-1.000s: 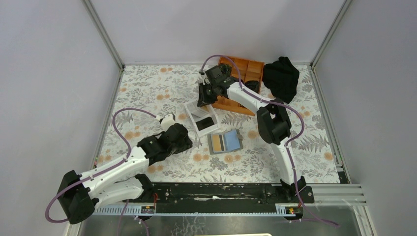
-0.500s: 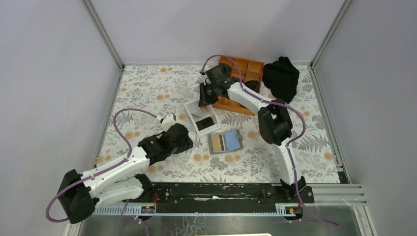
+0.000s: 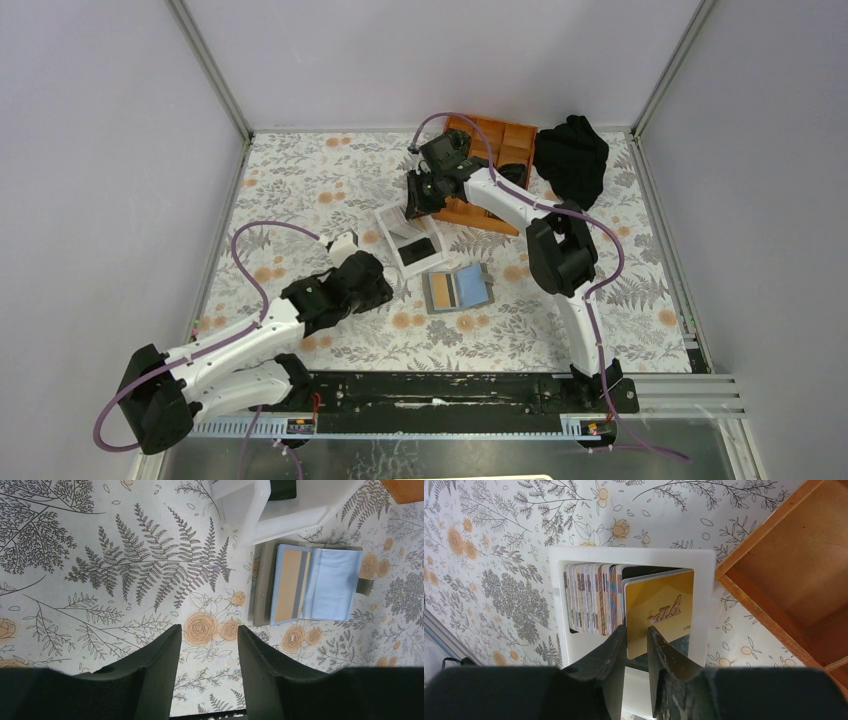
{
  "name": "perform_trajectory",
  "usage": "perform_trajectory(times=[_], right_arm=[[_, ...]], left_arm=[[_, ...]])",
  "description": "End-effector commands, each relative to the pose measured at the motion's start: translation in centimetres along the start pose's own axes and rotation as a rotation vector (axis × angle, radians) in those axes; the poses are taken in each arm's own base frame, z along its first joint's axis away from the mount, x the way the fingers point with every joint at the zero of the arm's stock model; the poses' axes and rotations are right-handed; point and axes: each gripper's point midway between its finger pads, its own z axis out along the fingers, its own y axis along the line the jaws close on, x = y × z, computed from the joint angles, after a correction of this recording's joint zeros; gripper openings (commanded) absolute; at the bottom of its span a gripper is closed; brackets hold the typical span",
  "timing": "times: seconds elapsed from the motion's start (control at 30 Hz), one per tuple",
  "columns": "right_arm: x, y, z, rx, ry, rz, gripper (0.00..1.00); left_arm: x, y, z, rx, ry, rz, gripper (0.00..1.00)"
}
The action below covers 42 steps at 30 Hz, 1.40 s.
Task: Put the credit cards into the card holder
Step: Pick up the credit card from the storage box.
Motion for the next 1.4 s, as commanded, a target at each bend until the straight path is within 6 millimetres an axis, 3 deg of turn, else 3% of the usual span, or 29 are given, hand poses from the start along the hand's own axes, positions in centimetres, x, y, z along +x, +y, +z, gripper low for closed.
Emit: perform_trajectory(times=[0.0,1.37], right_arm=[[-1.1,1.2,-2.3,-0.014,-0.035,-0.018,0.29],[-2.0,1.0,-3.4,-0.036,-0.061,-0.007,0.31]], left_arm=[[-0.2,-0.3,0.4,0.017,-0.016,-0.028,0.52],[-0.3,-1.0,0.9,0.021,-0.010,-0.009,0.51]])
